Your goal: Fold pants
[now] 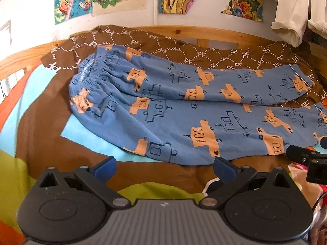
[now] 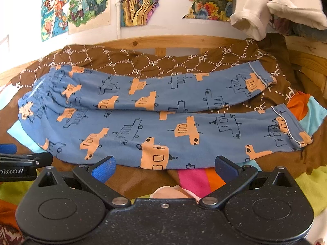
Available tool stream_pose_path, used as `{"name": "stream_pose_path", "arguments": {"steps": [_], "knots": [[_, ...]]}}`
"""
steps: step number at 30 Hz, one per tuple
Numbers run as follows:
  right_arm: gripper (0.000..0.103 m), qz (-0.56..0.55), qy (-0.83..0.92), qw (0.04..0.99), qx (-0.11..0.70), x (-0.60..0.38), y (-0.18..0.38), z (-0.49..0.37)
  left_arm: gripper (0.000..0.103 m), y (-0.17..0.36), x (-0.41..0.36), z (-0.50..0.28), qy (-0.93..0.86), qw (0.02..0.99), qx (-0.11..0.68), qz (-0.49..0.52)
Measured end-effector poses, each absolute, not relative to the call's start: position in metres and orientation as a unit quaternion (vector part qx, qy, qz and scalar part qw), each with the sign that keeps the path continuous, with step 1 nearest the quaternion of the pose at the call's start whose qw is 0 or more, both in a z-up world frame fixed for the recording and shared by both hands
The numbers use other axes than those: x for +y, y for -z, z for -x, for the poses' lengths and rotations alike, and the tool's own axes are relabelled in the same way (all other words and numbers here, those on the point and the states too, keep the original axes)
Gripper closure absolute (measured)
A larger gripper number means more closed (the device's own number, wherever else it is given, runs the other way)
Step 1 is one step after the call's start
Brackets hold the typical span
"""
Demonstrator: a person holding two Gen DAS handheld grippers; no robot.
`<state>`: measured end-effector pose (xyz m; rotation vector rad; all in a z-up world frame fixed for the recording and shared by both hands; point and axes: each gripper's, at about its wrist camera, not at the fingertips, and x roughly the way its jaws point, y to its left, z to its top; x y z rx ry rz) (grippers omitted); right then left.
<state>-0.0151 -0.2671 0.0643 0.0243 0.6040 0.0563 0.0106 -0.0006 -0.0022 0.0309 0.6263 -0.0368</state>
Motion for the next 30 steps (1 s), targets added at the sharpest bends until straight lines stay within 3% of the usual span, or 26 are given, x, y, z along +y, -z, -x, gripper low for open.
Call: {"name": "stream_pose_path", "arguments": {"steps": [9, 17, 21, 30], "knots": [[0.001, 0.064, -0.163, 0.942, 0.287, -0.284, -0.129, -0.049, 0.0, -0.06, -0.001, -0.078, 0.112, 0.952, 0.279, -0.049], [0.001, 0.147, -0.311, 0.874, 0.344, -0.295, -0.211, -0.174, 0.0, -0.123, 0.0, -0.215, 0.184, 0.941, 0.259, -0.113], [0.001, 0.15, -0.384, 0.805, 0.427, -0.292, -0.189, -0.249, 0.0, -0.108, -0.018, -0.272, 0.219, 0.918, 0.287, -0.165], [0.001, 0.182, -0.324, 0.817, 0.441, -0.321, -0.137, -0.345, 0.001, -0.057, -0.068, -0.344, 0.312, 0.832, 0.335, -0.313]]}}
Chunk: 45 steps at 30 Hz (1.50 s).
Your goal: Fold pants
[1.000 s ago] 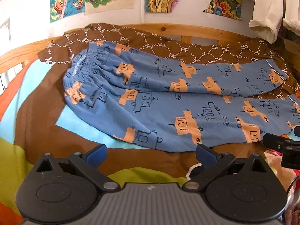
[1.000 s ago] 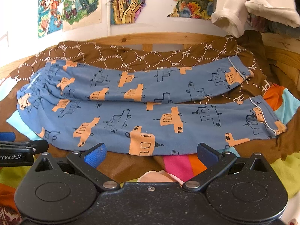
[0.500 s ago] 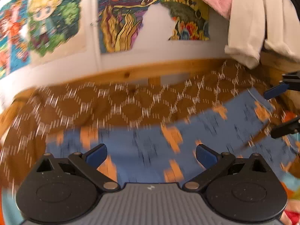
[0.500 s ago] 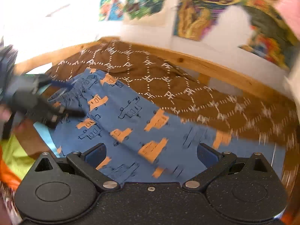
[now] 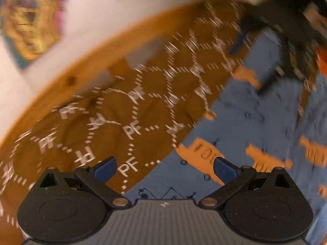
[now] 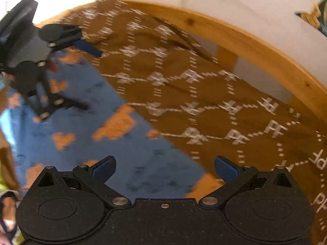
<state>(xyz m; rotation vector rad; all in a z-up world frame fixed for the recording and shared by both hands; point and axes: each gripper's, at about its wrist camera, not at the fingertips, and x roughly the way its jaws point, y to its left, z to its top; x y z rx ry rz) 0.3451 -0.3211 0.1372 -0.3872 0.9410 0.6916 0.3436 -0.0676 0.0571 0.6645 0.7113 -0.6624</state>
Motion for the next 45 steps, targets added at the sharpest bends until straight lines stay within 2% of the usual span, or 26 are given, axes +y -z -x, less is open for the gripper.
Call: {"name": "stream_pose_path", "arguments": {"steps": [3, 6, 8, 12, 15, 17, 19, 23, 27, 29, 31, 39, 42, 45], "knots": [[0.001, 0.163, -0.322, 0.816, 0.451, -0.332, -0.127, -0.366, 0.008, -0.049, -0.071, -0.355, 0.323, 0.807, 0.36, -0.338], [0.008, 0.147, -0.341, 0.811, 0.453, -0.341, -0.118, -0.378, 0.024, -0.04, -0.069, -0.367, 0.325, 0.785, 0.395, -0.35], [0.016, 0.141, -0.35, 0.8, 0.466, -0.344, -0.109, -0.385, 0.046, -0.035, -0.067, -0.375, 0.322, 0.771, 0.419, -0.354], [0.023, 0.151, -0.378, 0.77, 0.491, -0.343, -0.091, -0.392, 0.057, -0.031, -0.063, -0.382, 0.322, 0.76, 0.441, -0.351], [0.022, 0.167, -0.389, 0.761, 0.491, -0.342, -0.084, -0.387, 0.071, -0.031, -0.065, -0.382, 0.318, 0.757, 0.442, -0.361], [0.023, 0.161, -0.388, 0.764, 0.491, -0.345, -0.085, -0.387, 0.085, -0.034, -0.068, -0.379, 0.307, 0.758, 0.438, -0.373], [0.03, 0.156, -0.388, 0.765, 0.489, -0.347, -0.086, -0.386, 0.093, -0.037, -0.071, -0.374, 0.297, 0.759, 0.428, -0.39], [0.061, 0.145, -0.369, 0.779, 0.486, -0.353, -0.087, -0.384, 0.1, -0.031, -0.079, -0.357, 0.273, 0.766, 0.391, -0.43], [0.079, 0.166, -0.347, 0.798, 0.463, -0.351, -0.086, -0.366, 0.102, -0.027, -0.081, -0.333, 0.254, 0.776, 0.34, -0.466], [0.093, 0.194, -0.336, 0.808, 0.443, -0.346, -0.086, -0.353, 0.102, -0.026, -0.083, -0.329, 0.237, 0.783, 0.327, -0.473], [0.1, 0.214, -0.323, 0.817, 0.427, -0.344, -0.088, -0.345, 0.102, -0.03, -0.087, -0.327, 0.216, 0.789, 0.315, -0.48], [0.101, 0.271, -0.26, 0.862, 0.341, -0.332, -0.123, -0.343, 0.102, -0.078, -0.095, -0.346, 0.16, 0.832, 0.25, -0.468], [0.101, 0.277, -0.229, 0.877, 0.318, -0.33, -0.131, -0.367, 0.102, -0.078, -0.092, -0.372, 0.154, 0.846, 0.264, -0.436], [0.099, 0.281, -0.212, 0.874, 0.335, -0.324, -0.118, -0.4, 0.101, -0.059, -0.09, -0.397, 0.159, 0.843, 0.293, -0.422]]}}
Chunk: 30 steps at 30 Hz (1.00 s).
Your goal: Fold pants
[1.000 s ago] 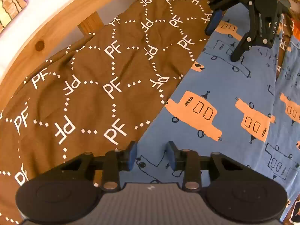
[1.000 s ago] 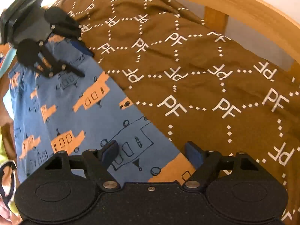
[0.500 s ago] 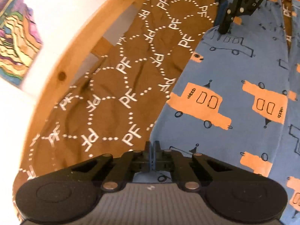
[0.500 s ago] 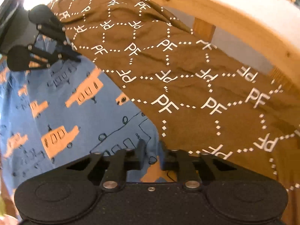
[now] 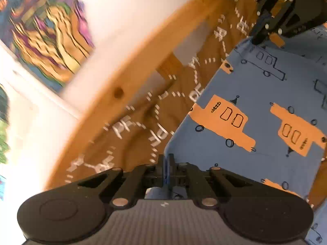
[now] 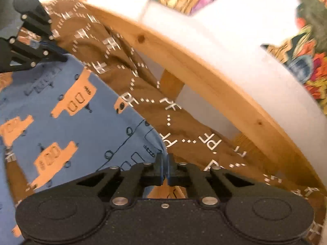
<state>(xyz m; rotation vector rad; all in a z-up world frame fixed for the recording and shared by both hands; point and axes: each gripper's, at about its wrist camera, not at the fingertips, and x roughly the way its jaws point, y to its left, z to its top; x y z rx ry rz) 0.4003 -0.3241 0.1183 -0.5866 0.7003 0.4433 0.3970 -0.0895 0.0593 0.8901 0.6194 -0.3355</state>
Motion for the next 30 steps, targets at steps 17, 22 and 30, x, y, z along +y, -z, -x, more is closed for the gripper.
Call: {"name": "stream_pose_path", "arguments": {"steps": [17, 22, 30], "knots": [[0.007, 0.184, -0.253, 0.893, 0.322, -0.327, -0.116, -0.425, 0.013, -0.127, 0.03, -0.374, 0.198, 0.858, 0.341, -0.33], [0.008, 0.215, -0.314, 0.864, 0.328, -0.289, -0.108, -0.435, 0.03, -0.123, 0.05, -0.383, 0.212, 0.841, 0.399, -0.296], [0.021, 0.218, -0.357, 0.825, 0.379, -0.259, -0.096, -0.457, 0.064, -0.111, 0.063, -0.384, 0.202, 0.821, 0.456, -0.278]]}}
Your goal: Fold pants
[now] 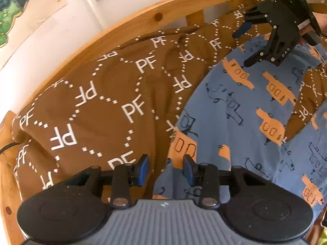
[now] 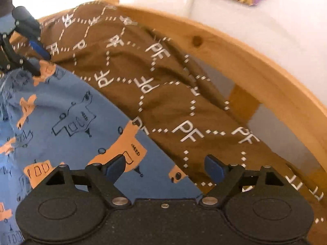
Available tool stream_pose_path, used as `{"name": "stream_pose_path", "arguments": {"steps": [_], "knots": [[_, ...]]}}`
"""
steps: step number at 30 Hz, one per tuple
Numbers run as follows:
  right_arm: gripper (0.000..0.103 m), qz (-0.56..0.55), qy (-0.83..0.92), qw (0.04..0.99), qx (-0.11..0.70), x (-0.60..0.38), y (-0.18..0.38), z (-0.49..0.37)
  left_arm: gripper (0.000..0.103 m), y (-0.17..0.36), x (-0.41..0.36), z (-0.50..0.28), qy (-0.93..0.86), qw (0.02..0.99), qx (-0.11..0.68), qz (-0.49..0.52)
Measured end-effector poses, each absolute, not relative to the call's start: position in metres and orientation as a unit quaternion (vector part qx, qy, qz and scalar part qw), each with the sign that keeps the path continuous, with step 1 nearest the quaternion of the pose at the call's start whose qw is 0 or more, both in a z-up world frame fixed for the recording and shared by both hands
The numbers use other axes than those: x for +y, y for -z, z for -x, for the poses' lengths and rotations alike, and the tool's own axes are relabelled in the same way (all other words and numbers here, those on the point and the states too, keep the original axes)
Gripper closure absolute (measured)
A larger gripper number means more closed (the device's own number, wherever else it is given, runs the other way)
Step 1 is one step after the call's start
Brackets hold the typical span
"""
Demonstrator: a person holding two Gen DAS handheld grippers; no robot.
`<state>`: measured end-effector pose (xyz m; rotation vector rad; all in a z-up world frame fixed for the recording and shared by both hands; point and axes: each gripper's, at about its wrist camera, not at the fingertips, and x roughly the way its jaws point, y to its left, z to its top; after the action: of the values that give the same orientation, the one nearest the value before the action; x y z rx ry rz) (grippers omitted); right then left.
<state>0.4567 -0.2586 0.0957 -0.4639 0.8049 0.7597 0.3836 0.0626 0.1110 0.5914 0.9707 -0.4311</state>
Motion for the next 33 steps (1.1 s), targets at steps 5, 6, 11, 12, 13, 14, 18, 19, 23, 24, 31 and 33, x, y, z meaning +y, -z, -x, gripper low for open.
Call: {"name": "stream_pose_path", "arguments": {"steps": [5, 6, 11, 12, 13, 14, 18, 19, 23, 24, 31, 33], "knots": [[0.061, 0.205, -0.357, 0.818, 0.402, -0.246, -0.086, -0.466, 0.097, -0.11, 0.066, -0.389, 0.17, 0.819, 0.477, -0.268], [0.073, 0.206, -0.357, 0.816, 0.407, -0.242, -0.084, -0.468, 0.098, -0.111, 0.066, -0.388, 0.166, 0.822, 0.475, -0.266], [0.103, 0.212, -0.35, 0.824, 0.392, -0.239, -0.09, -0.454, 0.102, -0.118, 0.061, -0.369, 0.15, 0.838, 0.438, -0.287], [0.103, 0.211, -0.344, 0.831, 0.384, -0.242, -0.095, -0.449, 0.103, -0.122, 0.061, -0.363, 0.147, 0.842, 0.427, -0.294], [0.103, 0.211, -0.335, 0.839, 0.373, -0.244, -0.101, -0.44, 0.103, -0.126, 0.061, -0.357, 0.143, 0.847, 0.416, -0.299], [0.103, 0.212, -0.329, 0.846, 0.364, -0.248, -0.106, -0.433, 0.103, -0.131, 0.061, -0.351, 0.139, 0.852, 0.403, -0.304], [0.103, 0.196, -0.289, 0.887, 0.303, -0.266, -0.134, -0.386, 0.103, -0.146, 0.055, -0.324, 0.136, 0.868, 0.351, -0.325], [0.103, 0.19, -0.276, 0.896, 0.29, -0.27, -0.14, -0.374, 0.103, -0.15, 0.054, -0.317, 0.133, 0.873, 0.337, -0.326], [0.103, 0.175, -0.233, 0.923, 0.25, -0.288, -0.161, -0.326, 0.103, -0.158, 0.051, -0.287, 0.139, 0.883, 0.298, -0.334], [0.103, 0.171, -0.231, 0.926, 0.246, -0.291, -0.164, -0.316, 0.103, -0.156, 0.049, -0.279, 0.141, 0.881, 0.292, -0.345], [0.073, 0.22, -0.253, 0.902, 0.273, -0.28, -0.156, -0.305, 0.103, -0.147, 0.041, -0.266, 0.141, 0.875, 0.273, -0.374], [0.06, 0.241, -0.267, 0.894, 0.267, -0.269, -0.155, -0.31, 0.103, -0.147, 0.04, -0.262, 0.143, 0.87, 0.271, -0.385]]}}
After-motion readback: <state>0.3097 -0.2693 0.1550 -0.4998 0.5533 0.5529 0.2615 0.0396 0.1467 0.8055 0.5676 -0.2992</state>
